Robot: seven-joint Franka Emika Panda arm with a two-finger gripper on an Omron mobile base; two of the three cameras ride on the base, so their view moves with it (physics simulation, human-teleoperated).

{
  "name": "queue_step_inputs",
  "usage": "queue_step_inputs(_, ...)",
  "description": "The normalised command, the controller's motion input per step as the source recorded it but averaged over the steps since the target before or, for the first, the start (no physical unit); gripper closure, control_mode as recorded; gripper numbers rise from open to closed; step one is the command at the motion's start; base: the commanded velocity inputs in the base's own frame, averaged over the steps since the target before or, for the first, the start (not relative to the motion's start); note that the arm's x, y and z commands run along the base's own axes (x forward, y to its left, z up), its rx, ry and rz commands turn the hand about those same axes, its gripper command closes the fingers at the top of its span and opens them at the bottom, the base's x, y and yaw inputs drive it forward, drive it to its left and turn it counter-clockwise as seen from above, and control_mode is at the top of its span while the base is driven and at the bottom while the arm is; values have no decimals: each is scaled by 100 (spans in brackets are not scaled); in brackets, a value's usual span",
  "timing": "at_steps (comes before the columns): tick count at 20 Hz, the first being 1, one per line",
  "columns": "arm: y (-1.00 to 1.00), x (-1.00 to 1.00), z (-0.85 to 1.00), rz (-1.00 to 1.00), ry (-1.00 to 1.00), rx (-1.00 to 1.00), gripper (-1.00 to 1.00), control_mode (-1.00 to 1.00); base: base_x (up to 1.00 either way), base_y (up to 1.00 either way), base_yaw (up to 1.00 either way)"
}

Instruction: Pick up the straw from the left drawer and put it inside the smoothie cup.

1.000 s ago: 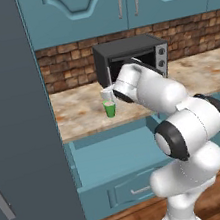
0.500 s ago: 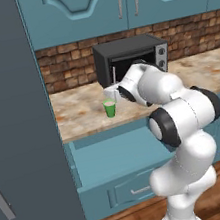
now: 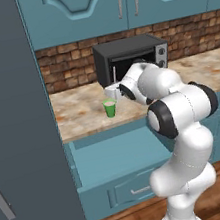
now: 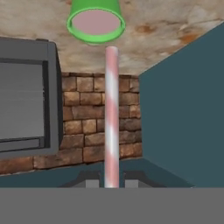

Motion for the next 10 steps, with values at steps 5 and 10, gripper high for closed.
queue_step_inputs(5,0,16,-25,0,0,-1,100,-100,0,0,0)
queue_step_inputs(10,7,11,-26,0,3,-2,100,-100,0,0,0)
